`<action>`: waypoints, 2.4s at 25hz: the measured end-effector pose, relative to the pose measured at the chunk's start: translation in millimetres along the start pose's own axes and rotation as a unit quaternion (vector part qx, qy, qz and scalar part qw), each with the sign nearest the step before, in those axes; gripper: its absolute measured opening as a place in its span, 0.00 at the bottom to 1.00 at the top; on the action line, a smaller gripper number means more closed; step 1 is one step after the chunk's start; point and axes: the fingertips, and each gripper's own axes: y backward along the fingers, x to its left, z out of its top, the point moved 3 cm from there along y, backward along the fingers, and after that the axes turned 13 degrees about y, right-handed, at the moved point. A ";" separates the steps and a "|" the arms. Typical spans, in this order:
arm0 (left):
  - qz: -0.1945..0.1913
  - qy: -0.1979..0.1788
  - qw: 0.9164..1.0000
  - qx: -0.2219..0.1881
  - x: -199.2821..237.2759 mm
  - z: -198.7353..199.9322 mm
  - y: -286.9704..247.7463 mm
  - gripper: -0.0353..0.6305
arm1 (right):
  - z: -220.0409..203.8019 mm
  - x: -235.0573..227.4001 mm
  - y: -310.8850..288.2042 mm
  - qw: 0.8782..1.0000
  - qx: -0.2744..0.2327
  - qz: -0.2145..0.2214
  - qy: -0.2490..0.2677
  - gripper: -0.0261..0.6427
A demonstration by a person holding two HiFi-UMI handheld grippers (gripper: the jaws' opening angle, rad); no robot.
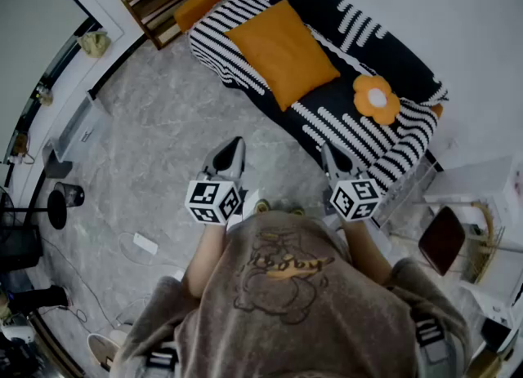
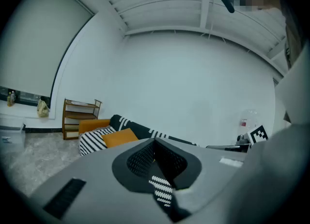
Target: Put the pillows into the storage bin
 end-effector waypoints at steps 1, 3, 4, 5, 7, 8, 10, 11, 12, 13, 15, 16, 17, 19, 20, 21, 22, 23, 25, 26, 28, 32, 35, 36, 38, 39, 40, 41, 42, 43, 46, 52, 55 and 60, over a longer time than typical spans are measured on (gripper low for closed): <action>0.000 -0.003 1.000 0.000 3.0 1.5 -1.3 0.06 | -0.3 0.7 -4.1 1.000 -0.001 0.000 -0.001 0.04; 0.001 -0.007 1.000 0.001 9.4 4.2 -4.2 0.06 | -0.1 2.0 -12.3 1.000 -0.005 -0.001 -0.004 0.04; 0.001 -0.007 1.000 0.002 13.0 5.2 -5.7 0.06 | 0.4 2.7 -16.2 1.000 -0.007 -0.002 -0.008 0.04; 0.001 -0.007 1.000 0.004 16.8 6.0 -7.1 0.06 | 1.0 3.8 -19.9 1.000 -0.009 -0.003 -0.013 0.04; -0.001 -0.003 1.000 0.008 24.8 7.9 -9.4 0.06 | 1.4 7.2 -26.7 1.000 -0.010 -0.004 -0.021 0.04; -0.002 -0.002 1.000 0.010 29.1 8.6 -10.8 0.06 | 1.2 9.1 -29.9 1.000 -0.009 -0.006 -0.022 0.04; -0.005 -0.005 1.000 0.015 37.3 8.9 -15.3 0.06 | -1.5 12.2 -35.7 1.000 -0.003 -0.010 -0.021 0.04; -0.008 -0.008 1.000 0.017 41.0 8.6 -18.5 0.06 | -3.8 13.2 -38.1 1.000 -0.001 -0.013 -0.021 0.04; -0.012 -0.011 1.000 0.020 44.3 8.3 -21.8 0.06 | -6.5 14.0 -40.0 1.000 0.002 -0.015 -0.021 0.04; -0.016 -0.014 1.000 0.023 47.1 8.5 -24.6 0.06 | -8.8 15.0 -41.1 1.000 0.005 -0.018 -0.021 0.04; -0.023 -0.017 0.999 0.027 53.9 12.2 -28.5 0.06 | -11.0 17.4 -43.3 0.999 0.011 -0.028 -0.023 0.04; -0.024 -0.017 0.999 0.028 58.6 15.6 -31.0 0.06 | -10.6 18.1 -45.9 0.999 0.011 -0.034 -0.026 0.04; -0.024 -0.018 0.999 0.029 63.6 19.2 -34.7 0.06 | -9.6 17.7 -49.7 0.999 0.011 -0.039 -0.030 0.04; -0.022 -0.018 0.999 0.030 71.6 24.0 -44.8 0.06 | -7.5 13.2 -58.7 0.998 0.012 -0.046 -0.033 0.04; -0.022 -0.017 0.999 0.031 74.5 25.3 -51.0 0.06 | -6.5 9.6 -64.0 0.998 0.013 -0.047 -0.033 0.04; -0.022 -0.017 0.999 0.033 77.0 26.6 -57.7 0.06 | -5.4 5.4 -70.0 0.998 0.015 -0.049 -0.034 0.04; -0.023 -0.019 0.999 0.034 79.6 28.0 -65.0 0.06 | -4.3 1.2 -77.2 0.998 0.017 -0.048 -0.035 0.04; -0.022 -0.023 0.999 0.036 82.5 29.7 -73.1 0.06 | -3.2 -2.8 -85.7 0.998 0.019 -0.046 -0.036 0.04; -0.020 -0.029 0.999 0.040 88.8 35.3 -92.8 0.06 | -0.7 -12.7 -107.0 0.998 0.024 -0.038 -0.037 0.04; -0.020 -0.028 0.999 0.041 91.7 39.4 -105.1 0.06 | 1.4 -19.9 -119.0 0.998 0.027 -0.035 -0.037 0.04; -0.021 -0.025 0.999 0.043 96.7 49.1 -132.3 0.06 | 8.4 -37.1 -143.2 0.998 0.030 -0.033 -0.036 0.04; -0.017 -0.028 0.999 0.042 109.7 74.7 -190.2 0.06 | 24.9 -70.8 -194.1 0.999 0.035 -0.022 -0.036 0.04; -0.011 -0.028 0.999 0.040 117.3 93.2 -238.0 0.06 | 36.5 -101.9 -231.4 0.999 0.042 -0.008 -0.033 0.04; -0.009 -0.026 0.999 0.039 120.0 98.0 -253.6 0.06 | 40.3 -112.6 -243.4 0.999 0.044 -0.004 -0.031 0.04; -0.001 -0.019 0.999 0.037 126.2 105.4 -281.6 0.06 | 46.1 -131.9 -265.7 0.998 0.048 0.003 -0.031 0.04; 0.003 -0.015 0.999 0.035 129.1 109.0 -294.2 0.06 | 48.4 -140.2 -276.3 0.998 0.048 0.006 -0.031 0.04; 0.006 -0.013 0.999 0.032 131.5 112.8 -306.1 0.06 | 50.6 -147.7 -286.5 0.998 0.049 0.009 -0.032 0.04; 0.007 -0.011 0.999 0.029 133.7 116.5 -317.6 0.06 | 53.0 -154.6 -296.3 0.998 0.048 0.012 -0.032 0.04; 0.009 -0.011 1.000 0.028 135.8 120.2 -328.8 0.06 | 55.7 -161.2 -306.0 0.998 0.047 0.014 -0.033 0.04; 0.011 -0.010 1.000 0.027 138.1 123.8 -339.8 0.06 | 58.6 -167.6 -315.9 0.998 0.047 0.016 -0.033 0.04; 0.017 -0.011 0.999 0.031 146.7 134.3 -368.0 0.06 | 67.0 -183.1 -344.4 0.998 0.051 0.020 -0.039 0.04; 0.006 -0.013 0.999 0.041 170.5 156.1 -421.8 0.06 | 77.5 -208.5 -399.7 0.998 0.053 0.011 -0.045 0.04; -0.003 -0.011 0.999 0.046 183.5 167.4 -453.3 0.06 | 83.5 -223.4 -425.9 0.998 0.048 -0.005 -0.052 0.04; -0.007 -0.016 0.998 0.064 206.8 183.7 -499.6 0.06 | 88.1 -243.5 -462.0 0.995 0.052 -0.033 -0.075 0.04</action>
